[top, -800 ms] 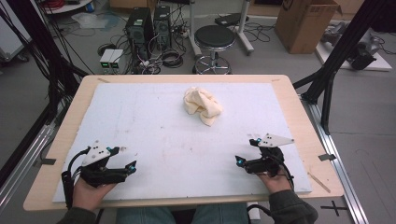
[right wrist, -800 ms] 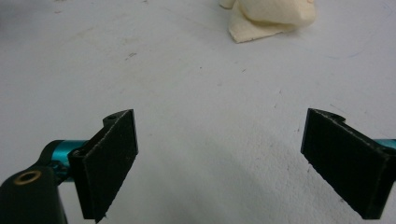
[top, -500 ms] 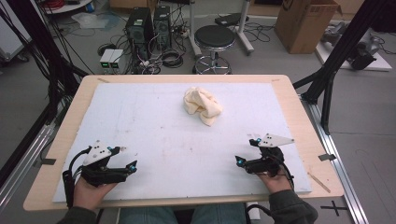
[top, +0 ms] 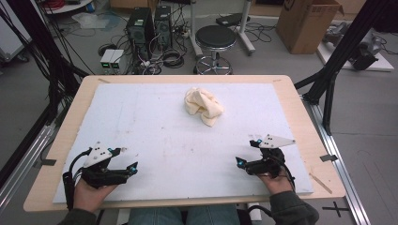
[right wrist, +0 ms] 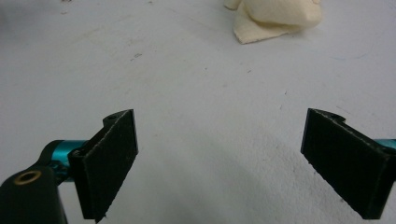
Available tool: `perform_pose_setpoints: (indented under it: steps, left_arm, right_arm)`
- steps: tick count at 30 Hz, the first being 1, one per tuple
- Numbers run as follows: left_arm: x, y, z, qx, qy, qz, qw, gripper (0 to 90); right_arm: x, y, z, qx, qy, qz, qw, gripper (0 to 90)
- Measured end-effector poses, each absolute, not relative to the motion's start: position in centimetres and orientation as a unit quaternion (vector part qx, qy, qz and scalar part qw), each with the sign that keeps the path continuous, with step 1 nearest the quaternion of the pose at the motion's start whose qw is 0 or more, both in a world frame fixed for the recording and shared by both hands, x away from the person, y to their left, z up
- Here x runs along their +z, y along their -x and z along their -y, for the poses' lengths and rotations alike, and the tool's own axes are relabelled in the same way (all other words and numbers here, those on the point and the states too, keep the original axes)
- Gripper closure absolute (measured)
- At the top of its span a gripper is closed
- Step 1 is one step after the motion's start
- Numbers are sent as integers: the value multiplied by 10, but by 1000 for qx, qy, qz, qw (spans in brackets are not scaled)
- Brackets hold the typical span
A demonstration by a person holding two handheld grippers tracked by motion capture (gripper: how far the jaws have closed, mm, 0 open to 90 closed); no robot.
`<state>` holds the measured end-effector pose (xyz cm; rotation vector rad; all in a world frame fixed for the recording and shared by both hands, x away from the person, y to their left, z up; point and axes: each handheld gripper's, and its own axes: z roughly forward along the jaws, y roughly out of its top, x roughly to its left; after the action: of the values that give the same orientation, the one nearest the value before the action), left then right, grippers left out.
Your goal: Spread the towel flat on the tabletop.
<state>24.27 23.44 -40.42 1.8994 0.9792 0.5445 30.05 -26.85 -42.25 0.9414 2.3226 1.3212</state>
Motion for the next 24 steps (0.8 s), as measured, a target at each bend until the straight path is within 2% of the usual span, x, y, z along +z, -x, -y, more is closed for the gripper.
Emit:
perform_pose_setpoints:
  steps: [24]
  left_arm:
    - [-404,-239,-237,224,-762,-402,456,187]
  right_arm:
    - [-410,-324,256,453,-320,-820,145,102]
